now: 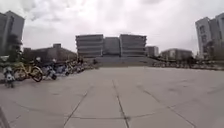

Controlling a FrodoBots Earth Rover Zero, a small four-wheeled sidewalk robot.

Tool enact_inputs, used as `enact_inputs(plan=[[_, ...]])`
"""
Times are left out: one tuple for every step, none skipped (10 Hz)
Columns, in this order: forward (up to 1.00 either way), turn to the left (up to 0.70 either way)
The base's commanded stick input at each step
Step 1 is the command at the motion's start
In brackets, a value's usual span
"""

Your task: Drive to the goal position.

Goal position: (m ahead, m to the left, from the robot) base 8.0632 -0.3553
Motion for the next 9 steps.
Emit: enact_inputs(plan=[[0.70, 0.00], [0.70, 0.00], [0.70, 0.00], [0.70, 0.00], [0.70, 0.00], [0.70, 0.00], [0.70, 0.00], [0.70, 0.00], [0.70, 0.00]])
